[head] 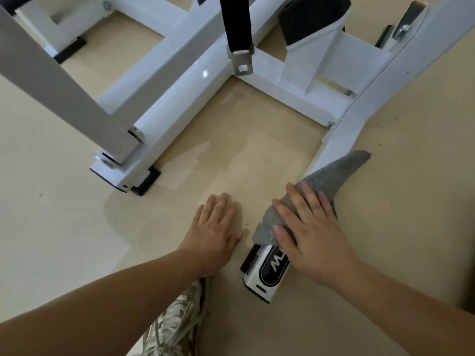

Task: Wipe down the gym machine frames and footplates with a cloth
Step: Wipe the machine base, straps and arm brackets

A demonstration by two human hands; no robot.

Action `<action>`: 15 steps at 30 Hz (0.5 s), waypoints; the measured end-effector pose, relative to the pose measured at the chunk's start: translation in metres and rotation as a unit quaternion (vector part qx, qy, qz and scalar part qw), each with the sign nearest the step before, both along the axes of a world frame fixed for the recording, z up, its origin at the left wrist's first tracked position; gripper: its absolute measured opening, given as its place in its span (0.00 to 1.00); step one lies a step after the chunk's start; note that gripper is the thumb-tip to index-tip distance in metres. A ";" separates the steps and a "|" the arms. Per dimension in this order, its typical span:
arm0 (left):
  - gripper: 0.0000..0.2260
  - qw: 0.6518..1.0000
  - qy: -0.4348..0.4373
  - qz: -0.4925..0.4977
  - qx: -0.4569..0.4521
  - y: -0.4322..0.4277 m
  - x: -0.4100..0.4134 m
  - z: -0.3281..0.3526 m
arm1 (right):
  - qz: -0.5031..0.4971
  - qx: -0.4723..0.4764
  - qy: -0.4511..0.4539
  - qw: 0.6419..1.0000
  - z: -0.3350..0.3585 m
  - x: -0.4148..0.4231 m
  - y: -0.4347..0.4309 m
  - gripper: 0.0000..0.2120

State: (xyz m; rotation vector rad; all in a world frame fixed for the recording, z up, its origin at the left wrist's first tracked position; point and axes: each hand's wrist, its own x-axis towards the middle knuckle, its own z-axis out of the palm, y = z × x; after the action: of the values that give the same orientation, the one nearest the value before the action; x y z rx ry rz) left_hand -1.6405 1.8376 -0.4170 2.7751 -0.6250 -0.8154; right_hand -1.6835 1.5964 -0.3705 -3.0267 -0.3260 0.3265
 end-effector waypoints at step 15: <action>0.31 1.000 0.007 0.010 0.018 -0.016 0.040 0.002 | 0.102 0.027 -0.048 0.993 0.003 0.059 -0.035 0.19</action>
State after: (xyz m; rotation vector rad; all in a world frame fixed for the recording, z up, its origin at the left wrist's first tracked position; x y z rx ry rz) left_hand -1.6009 1.8217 -0.4155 2.8012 -0.5856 -0.8505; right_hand -1.6244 1.5619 -0.3671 -2.9672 -0.6420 0.1818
